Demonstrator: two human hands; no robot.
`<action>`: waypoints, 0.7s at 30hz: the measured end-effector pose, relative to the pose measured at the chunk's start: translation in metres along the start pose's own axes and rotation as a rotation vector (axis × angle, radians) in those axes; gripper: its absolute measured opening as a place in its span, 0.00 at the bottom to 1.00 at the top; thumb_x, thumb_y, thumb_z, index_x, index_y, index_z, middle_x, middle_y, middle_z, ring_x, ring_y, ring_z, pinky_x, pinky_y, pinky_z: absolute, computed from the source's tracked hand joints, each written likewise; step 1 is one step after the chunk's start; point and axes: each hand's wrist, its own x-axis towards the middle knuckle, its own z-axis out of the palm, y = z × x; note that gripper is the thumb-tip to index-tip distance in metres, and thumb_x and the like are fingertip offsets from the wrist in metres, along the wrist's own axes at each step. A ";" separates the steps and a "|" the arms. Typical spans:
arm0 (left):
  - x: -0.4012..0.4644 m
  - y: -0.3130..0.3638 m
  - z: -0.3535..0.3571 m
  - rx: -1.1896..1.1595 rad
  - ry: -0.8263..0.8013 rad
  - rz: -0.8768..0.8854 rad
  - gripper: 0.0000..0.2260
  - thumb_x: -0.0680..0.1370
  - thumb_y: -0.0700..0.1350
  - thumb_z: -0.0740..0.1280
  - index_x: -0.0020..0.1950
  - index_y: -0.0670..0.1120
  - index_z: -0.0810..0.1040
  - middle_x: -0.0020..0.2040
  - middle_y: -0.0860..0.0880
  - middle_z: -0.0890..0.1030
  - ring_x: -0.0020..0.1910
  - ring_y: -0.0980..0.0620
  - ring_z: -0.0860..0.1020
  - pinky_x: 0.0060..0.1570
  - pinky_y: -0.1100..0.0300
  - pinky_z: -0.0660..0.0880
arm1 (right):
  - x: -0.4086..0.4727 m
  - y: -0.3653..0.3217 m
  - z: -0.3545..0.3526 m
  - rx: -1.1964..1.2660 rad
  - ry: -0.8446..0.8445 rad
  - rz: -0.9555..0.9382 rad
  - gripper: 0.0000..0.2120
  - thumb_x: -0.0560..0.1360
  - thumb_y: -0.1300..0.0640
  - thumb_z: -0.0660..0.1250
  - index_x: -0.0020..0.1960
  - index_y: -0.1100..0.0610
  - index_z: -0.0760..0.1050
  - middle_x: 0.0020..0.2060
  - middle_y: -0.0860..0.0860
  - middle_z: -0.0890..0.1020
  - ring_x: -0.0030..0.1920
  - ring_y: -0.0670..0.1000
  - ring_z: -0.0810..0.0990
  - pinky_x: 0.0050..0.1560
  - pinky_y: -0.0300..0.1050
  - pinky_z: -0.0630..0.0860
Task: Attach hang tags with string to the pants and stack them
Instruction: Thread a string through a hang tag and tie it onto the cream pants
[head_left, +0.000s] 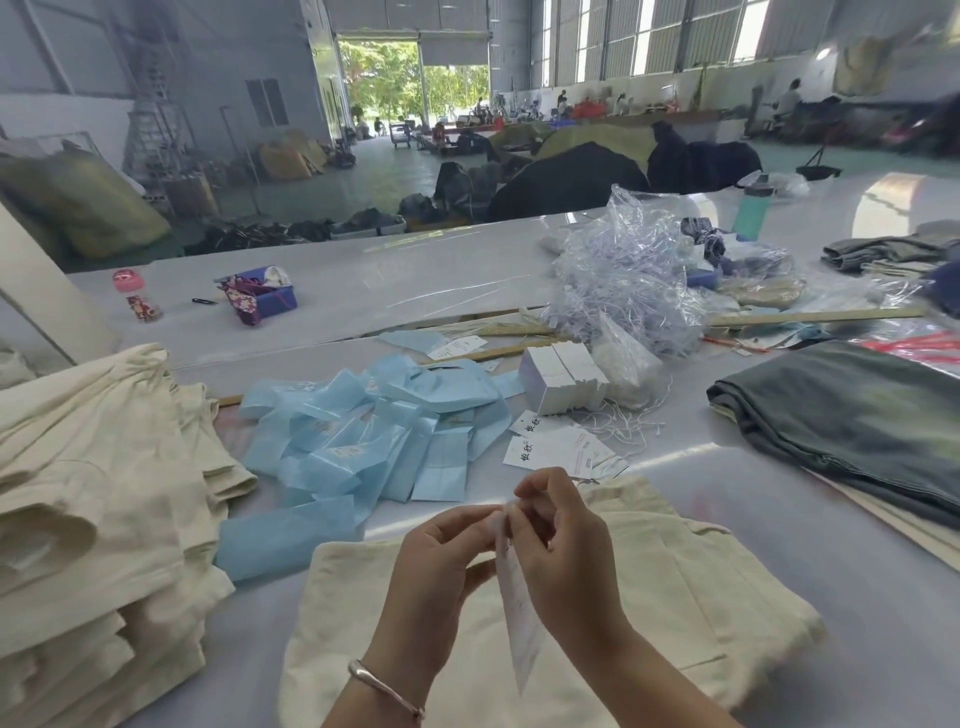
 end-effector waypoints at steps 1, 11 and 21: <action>0.000 -0.001 -0.002 0.004 0.004 0.000 0.10 0.68 0.44 0.74 0.46 0.41 0.85 0.47 0.39 0.85 0.46 0.47 0.82 0.48 0.54 0.78 | -0.001 0.000 0.001 0.002 -0.010 0.000 0.11 0.73 0.66 0.69 0.45 0.53 0.71 0.31 0.46 0.79 0.30 0.46 0.76 0.32 0.39 0.73; 0.006 -0.010 0.003 0.379 0.002 0.143 0.03 0.78 0.37 0.67 0.45 0.40 0.80 0.36 0.49 0.82 0.33 0.57 0.75 0.30 0.66 0.70 | -0.001 0.005 -0.011 -0.040 -0.078 0.008 0.07 0.73 0.65 0.68 0.45 0.55 0.72 0.26 0.39 0.75 0.27 0.43 0.72 0.30 0.30 0.65; 0.019 -0.010 0.029 0.388 0.030 0.259 0.07 0.75 0.37 0.71 0.43 0.49 0.84 0.40 0.46 0.84 0.36 0.57 0.78 0.31 0.67 0.70 | 0.013 0.019 -0.029 0.088 0.004 0.080 0.11 0.73 0.67 0.68 0.45 0.53 0.72 0.30 0.47 0.78 0.29 0.46 0.75 0.32 0.48 0.76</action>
